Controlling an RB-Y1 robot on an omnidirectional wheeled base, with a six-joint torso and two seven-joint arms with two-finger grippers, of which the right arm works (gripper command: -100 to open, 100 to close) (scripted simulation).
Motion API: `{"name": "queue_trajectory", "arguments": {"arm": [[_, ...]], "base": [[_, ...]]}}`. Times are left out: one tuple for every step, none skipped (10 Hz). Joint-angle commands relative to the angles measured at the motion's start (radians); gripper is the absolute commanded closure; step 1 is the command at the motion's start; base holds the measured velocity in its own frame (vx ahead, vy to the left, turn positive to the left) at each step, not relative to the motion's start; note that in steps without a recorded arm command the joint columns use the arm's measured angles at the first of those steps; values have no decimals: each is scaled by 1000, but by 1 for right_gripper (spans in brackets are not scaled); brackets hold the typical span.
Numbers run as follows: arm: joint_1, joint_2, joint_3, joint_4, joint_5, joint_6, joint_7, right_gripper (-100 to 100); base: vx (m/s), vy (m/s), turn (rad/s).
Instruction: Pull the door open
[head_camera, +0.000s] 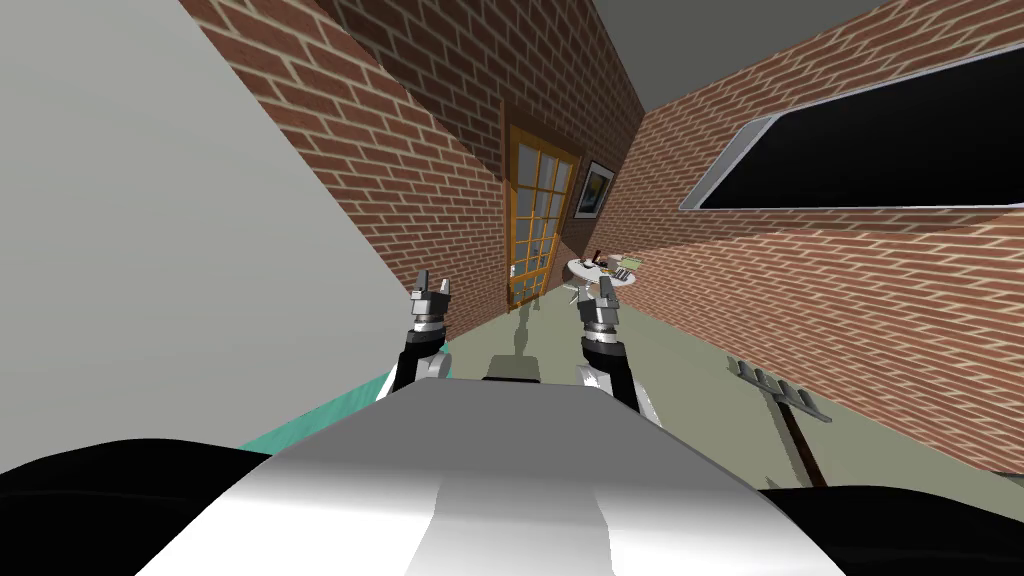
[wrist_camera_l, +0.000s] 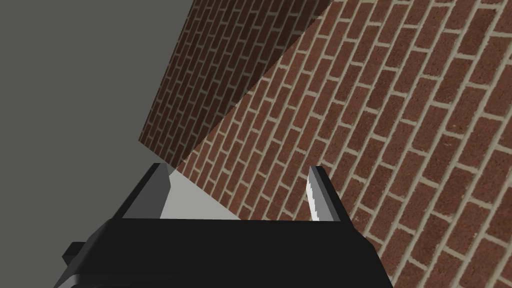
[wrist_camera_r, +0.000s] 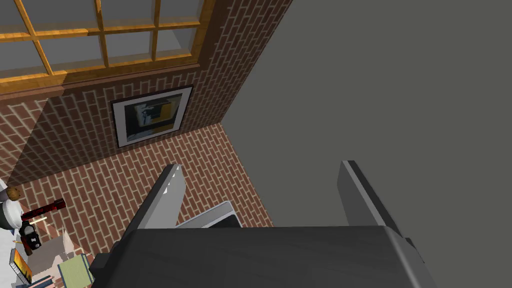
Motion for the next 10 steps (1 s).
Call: {"name": "queue_trajectory", "arguments": {"arm": [[-9, -7, -5, 32, 5, -12, 24, -100], [-15, -11, -9, 54, 9, -20, 40, -100], [-21, -16, -12, 75, 12, -28, 56, -100], [-28, -21, -16, 101, 17, -37, 75, -100], [-37, -26, -22, 132, 22, -49, 99, -100], [-45, -31, -27, 164, 27, -61, 122, -100], [-50, -34, -30, 181, 30, -67, 135, -100], [-56, -37, -33, 201, 33, -74, 150, -100], [-61, -40, -36, 221, 36, -82, 164, -100], [-67, -43, -39, 240, 39, -89, 179, -100]], "base": [[58, -96, 61], [115, 8, 97], [123, 28, 72], [112, 28, 80], [127, 16, 96], [147, 7, 107], [121, -3, 62], [109, -8, 48], [96, -6, 68], [85, -17, 67]]}}
